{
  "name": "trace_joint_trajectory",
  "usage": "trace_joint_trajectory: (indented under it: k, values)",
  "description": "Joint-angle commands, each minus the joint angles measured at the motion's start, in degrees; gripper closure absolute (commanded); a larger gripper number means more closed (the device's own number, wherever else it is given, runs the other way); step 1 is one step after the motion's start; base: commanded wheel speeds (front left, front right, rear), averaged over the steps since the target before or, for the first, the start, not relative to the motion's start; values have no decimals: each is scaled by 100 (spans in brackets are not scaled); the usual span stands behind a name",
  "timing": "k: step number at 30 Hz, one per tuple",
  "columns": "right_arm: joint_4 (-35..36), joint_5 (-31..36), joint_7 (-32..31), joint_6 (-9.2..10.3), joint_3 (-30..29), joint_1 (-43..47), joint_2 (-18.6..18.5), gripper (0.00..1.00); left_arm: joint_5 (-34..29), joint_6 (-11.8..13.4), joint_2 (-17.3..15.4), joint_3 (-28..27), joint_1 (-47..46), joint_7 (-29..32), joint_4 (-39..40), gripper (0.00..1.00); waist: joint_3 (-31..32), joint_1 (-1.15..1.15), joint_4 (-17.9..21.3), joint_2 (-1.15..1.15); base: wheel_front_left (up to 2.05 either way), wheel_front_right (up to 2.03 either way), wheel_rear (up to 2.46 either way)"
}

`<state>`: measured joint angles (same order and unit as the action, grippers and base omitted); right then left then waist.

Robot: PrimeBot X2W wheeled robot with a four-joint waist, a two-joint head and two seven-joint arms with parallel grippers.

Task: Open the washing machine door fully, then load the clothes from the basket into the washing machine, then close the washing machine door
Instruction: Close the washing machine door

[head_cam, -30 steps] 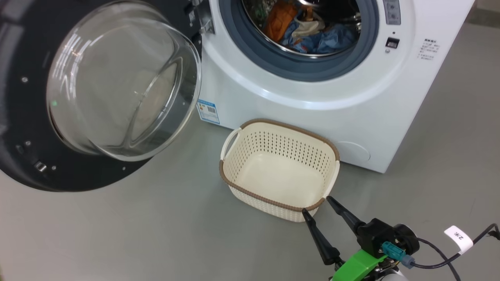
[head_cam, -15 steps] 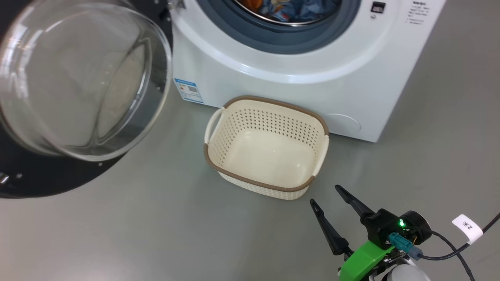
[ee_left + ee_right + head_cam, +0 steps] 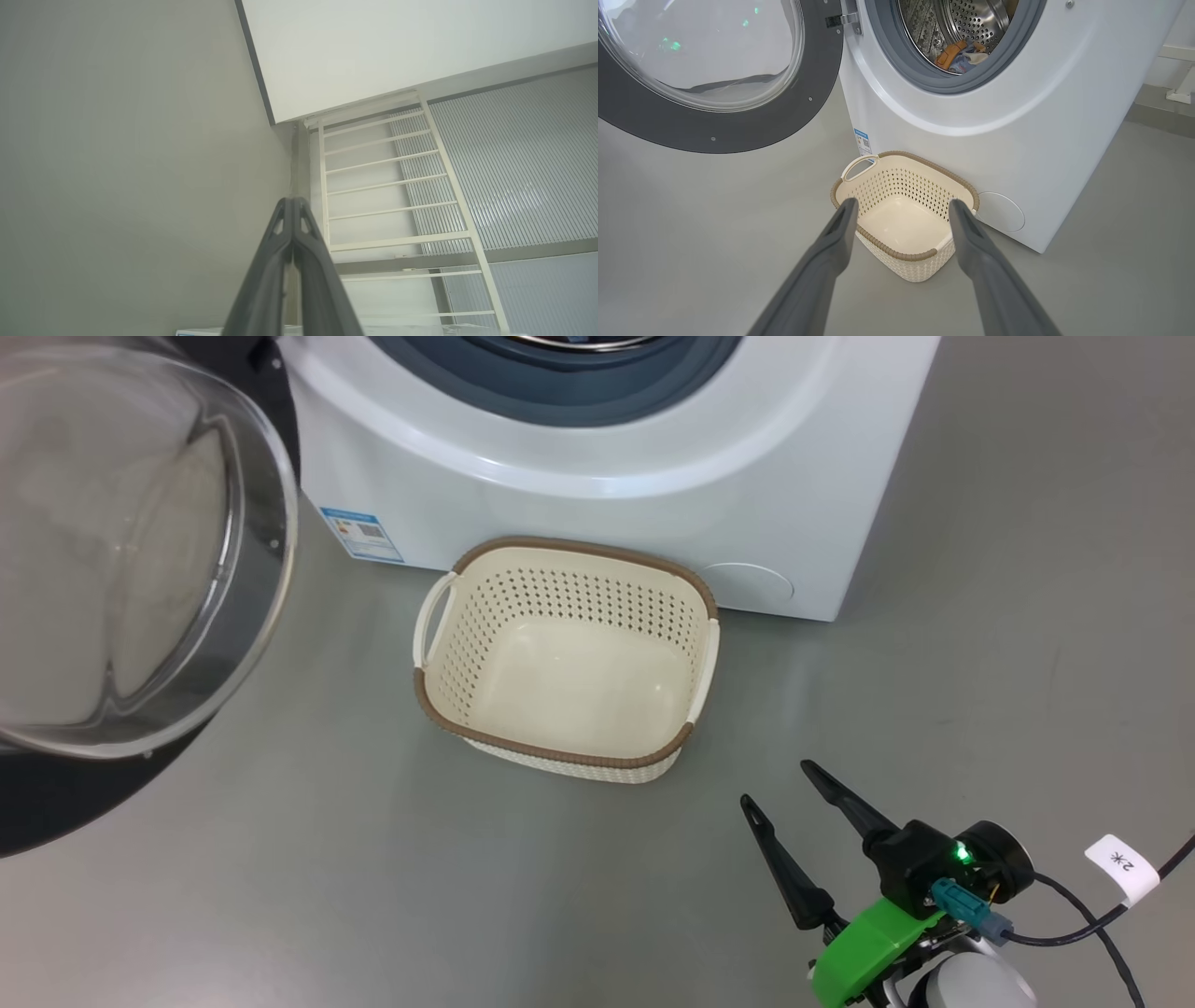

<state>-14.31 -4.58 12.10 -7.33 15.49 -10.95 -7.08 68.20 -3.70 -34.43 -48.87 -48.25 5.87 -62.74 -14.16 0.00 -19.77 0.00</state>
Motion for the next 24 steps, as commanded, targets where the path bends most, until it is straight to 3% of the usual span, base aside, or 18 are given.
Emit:
trace_joint_trajectory:
  k: [1, 11, 24]
  values:
    - [136, 68, 24, -16, 137, -110, 41, 0, -69, -21, -502, 79, -30, 130, -6, 100, -43, 0, 57, 0, 0, 0, 0]
    - [44, 62, 73, -16, 154, -125, 76, 0, -150, -247, -471, 421, -147, 762, -446, 100, 40, 0, 109, 0, 0, 0, 0]
    - [-55, 49, 119, -16, 213, -61, 133, 0, -109, -355, -310, 687, -115, 1642, -501, 100, 218, 0, 98, 0, 0, 0, 0]
